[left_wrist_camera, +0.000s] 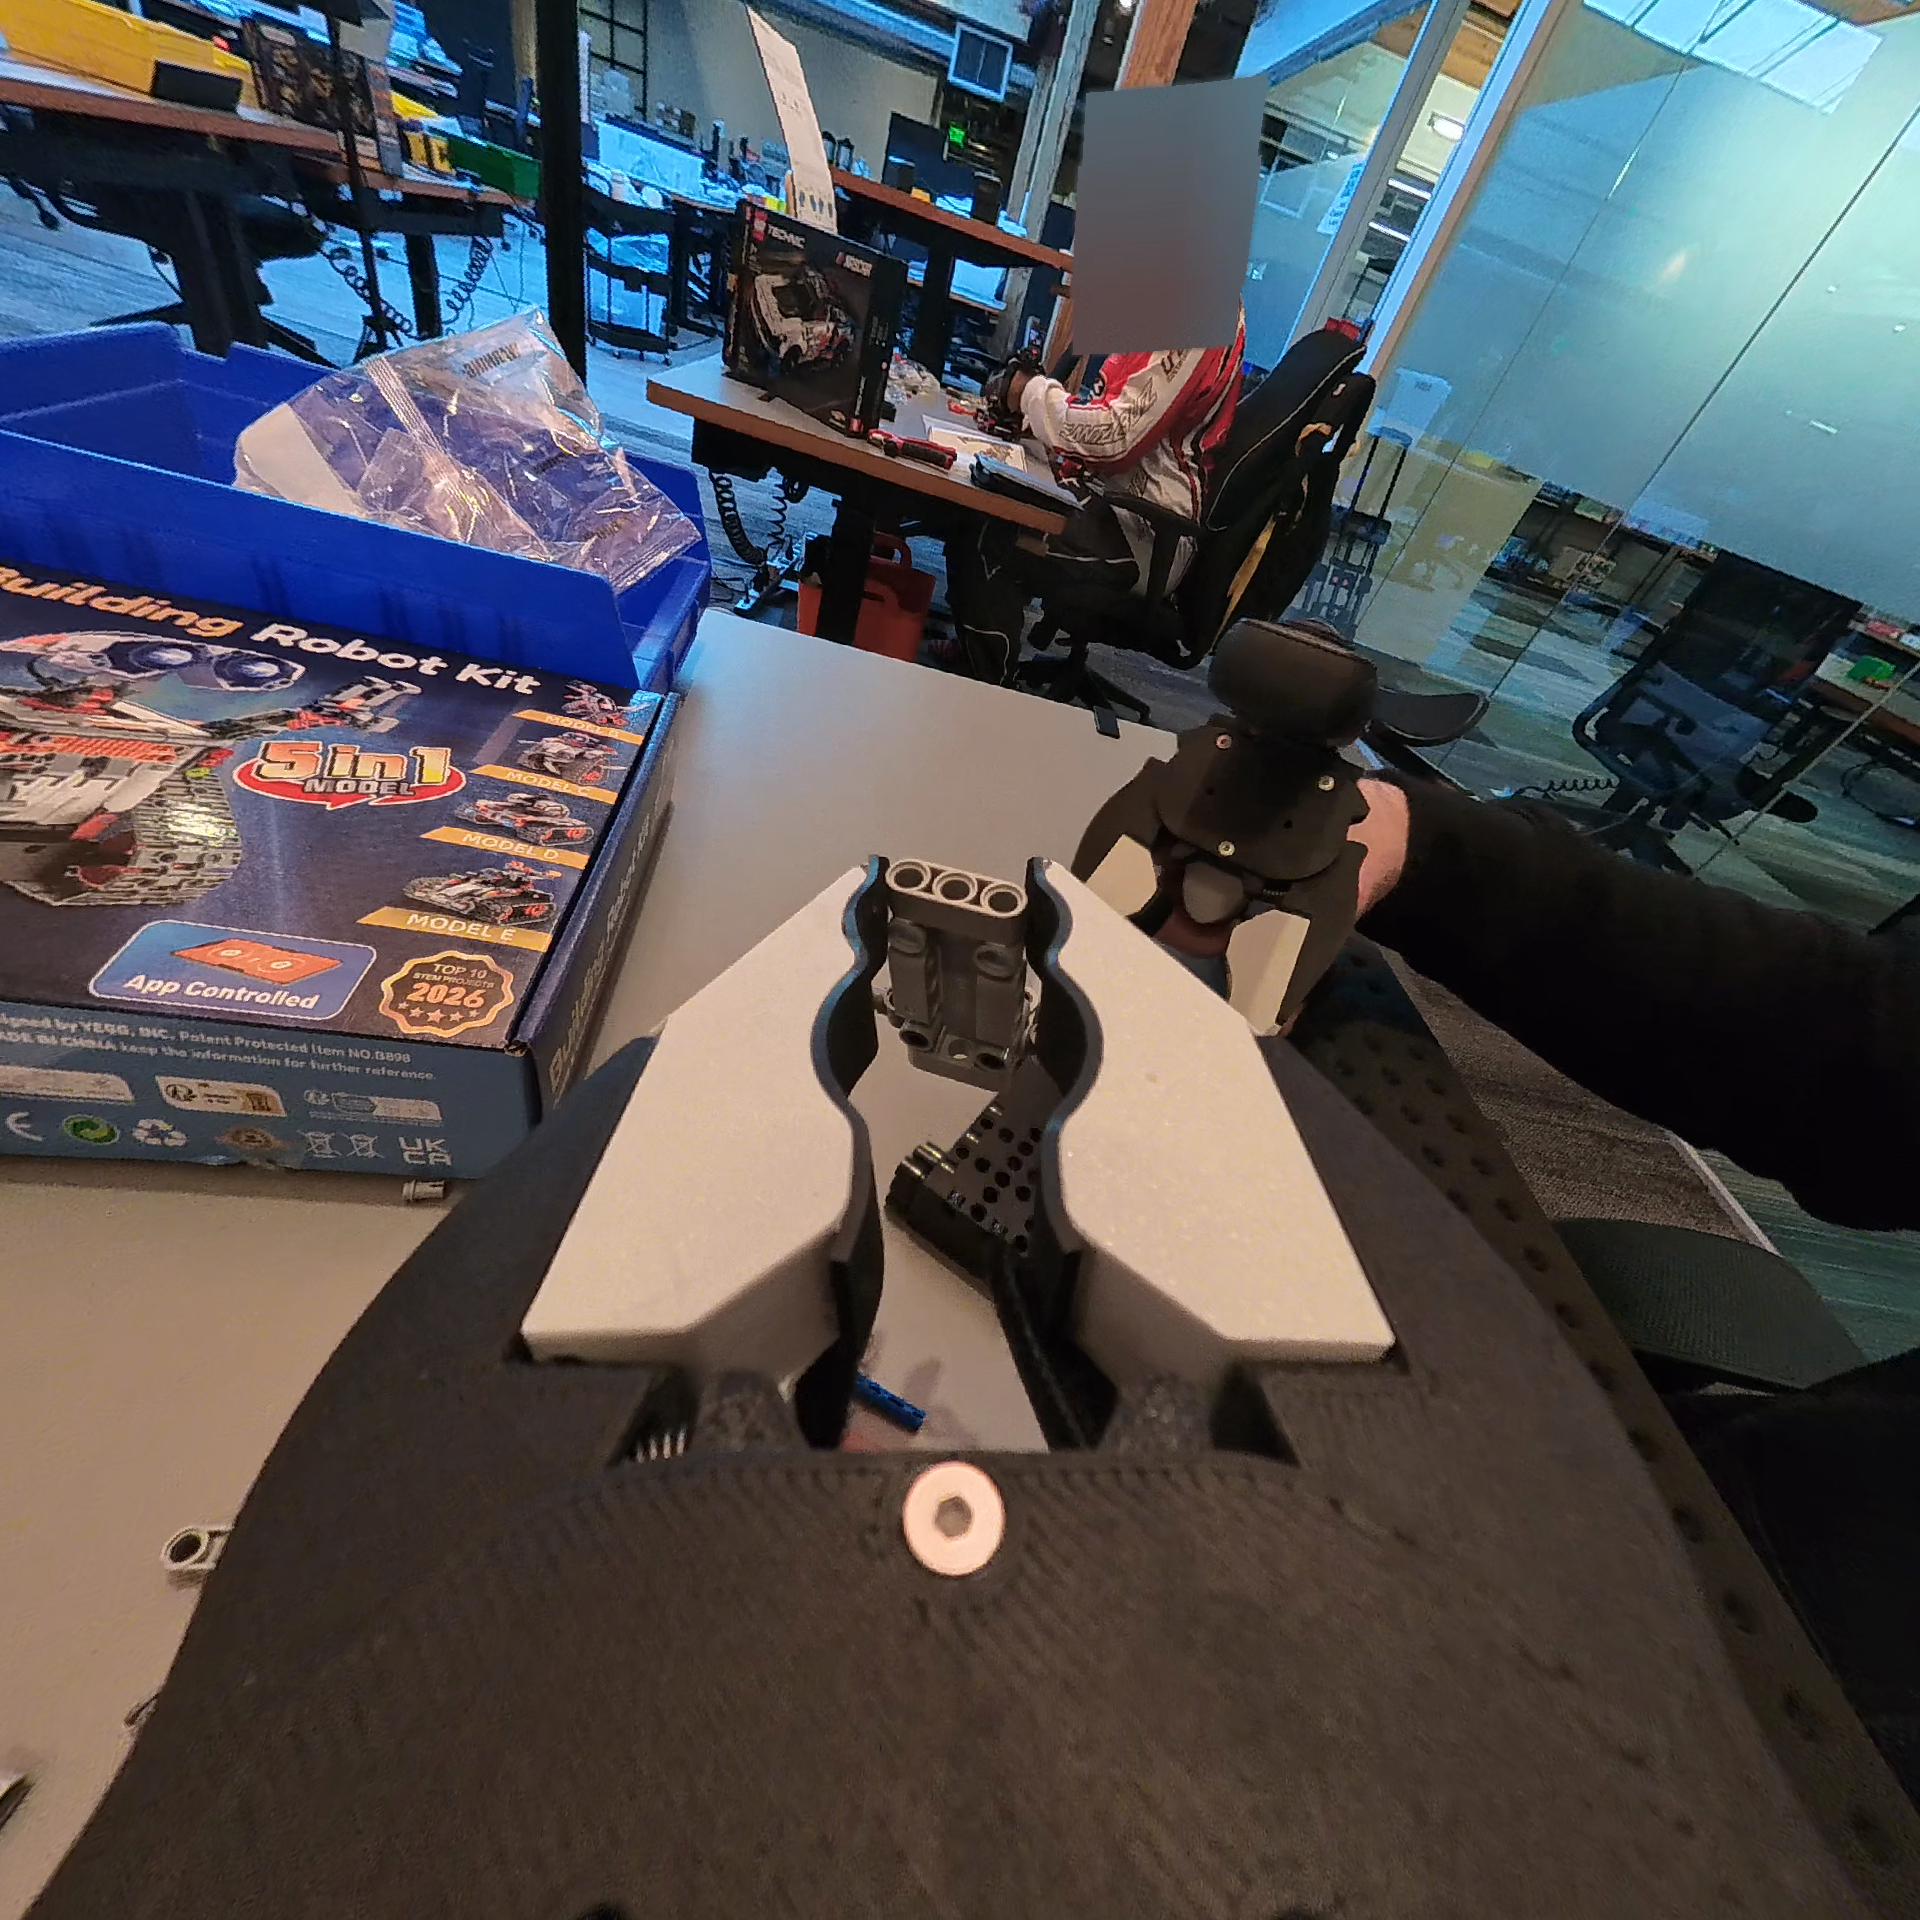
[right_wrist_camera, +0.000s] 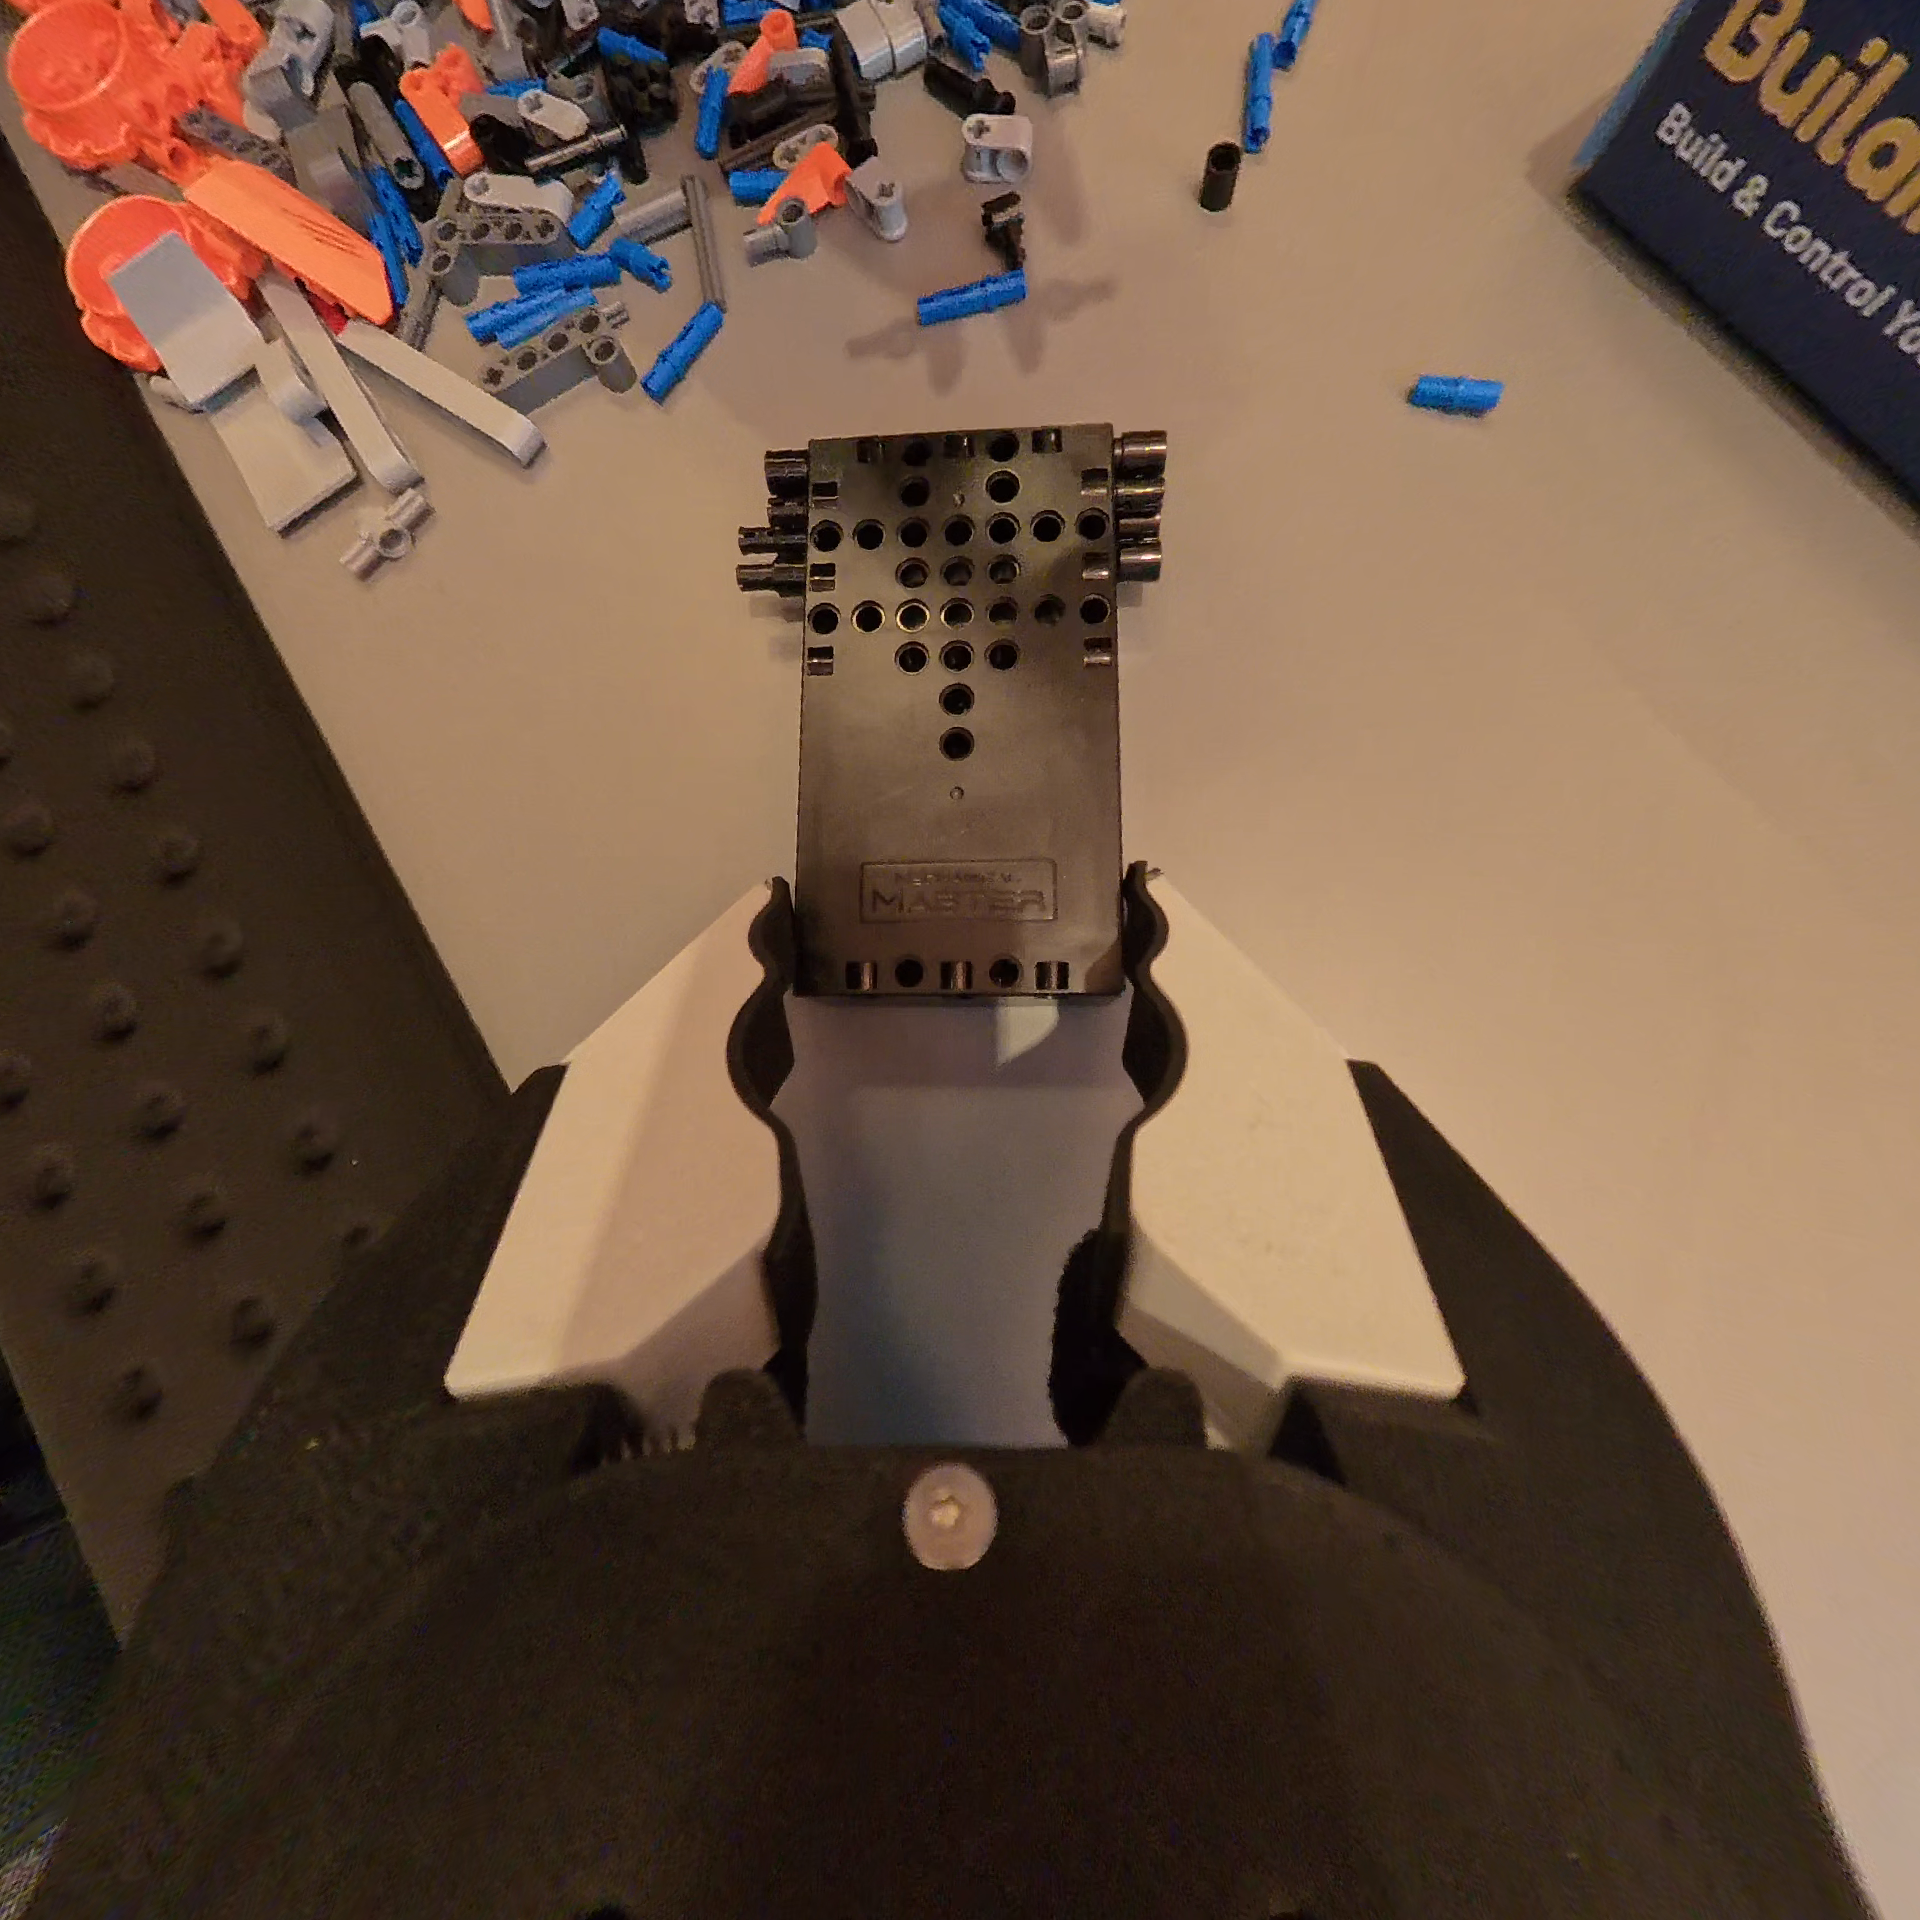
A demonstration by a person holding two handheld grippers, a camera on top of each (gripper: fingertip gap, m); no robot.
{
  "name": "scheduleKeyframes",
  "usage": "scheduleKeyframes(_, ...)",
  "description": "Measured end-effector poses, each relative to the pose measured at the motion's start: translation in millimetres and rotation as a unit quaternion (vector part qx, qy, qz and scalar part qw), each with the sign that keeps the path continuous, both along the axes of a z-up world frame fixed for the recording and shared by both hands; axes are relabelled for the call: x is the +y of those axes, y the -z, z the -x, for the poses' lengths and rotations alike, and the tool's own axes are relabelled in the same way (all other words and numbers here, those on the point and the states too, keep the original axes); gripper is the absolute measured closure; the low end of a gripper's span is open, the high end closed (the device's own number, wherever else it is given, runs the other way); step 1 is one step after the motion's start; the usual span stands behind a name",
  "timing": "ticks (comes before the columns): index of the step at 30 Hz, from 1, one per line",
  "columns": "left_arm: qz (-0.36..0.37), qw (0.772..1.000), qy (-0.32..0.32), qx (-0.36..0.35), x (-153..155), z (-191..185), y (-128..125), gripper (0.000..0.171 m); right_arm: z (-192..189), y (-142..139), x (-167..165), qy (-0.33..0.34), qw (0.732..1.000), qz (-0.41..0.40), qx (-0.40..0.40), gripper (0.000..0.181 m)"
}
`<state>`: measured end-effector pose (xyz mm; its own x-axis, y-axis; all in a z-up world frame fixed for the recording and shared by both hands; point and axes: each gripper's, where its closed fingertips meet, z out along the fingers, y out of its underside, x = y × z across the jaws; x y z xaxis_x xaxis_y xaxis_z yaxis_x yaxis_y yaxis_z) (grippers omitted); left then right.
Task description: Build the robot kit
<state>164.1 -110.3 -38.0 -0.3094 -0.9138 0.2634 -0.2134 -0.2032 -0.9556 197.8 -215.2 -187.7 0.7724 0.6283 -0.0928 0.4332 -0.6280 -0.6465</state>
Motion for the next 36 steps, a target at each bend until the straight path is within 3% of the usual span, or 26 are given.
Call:
scheduleKeyframes(6, 0.001, 1.000, 0.005, 0.006, -3, -1, 3, 0.147, 11, 0, 6, -0.019, 1.000, 0.000, 0.004, 0.118)
scheduleKeyframes(13, -0.002, 1.000, 0.021, 0.015, -15, -6, 8, 0.148, 2, -12, 2, 0.018, 0.999, -0.038, 0.017, 0.117)
scheduleKeyframes(25, -0.025, 0.997, 0.064, 0.044, -59, -18, 22, 0.147, -24, -30, -28, 0.078, 0.994, -0.070, 0.029, 0.124)
scheduleKeyframes(36, -0.048, 0.991, 0.095, 0.078, -90, -32, 47, 0.147, -26, -47, -28, 0.098, 0.985, -0.118, 0.076, 0.139)
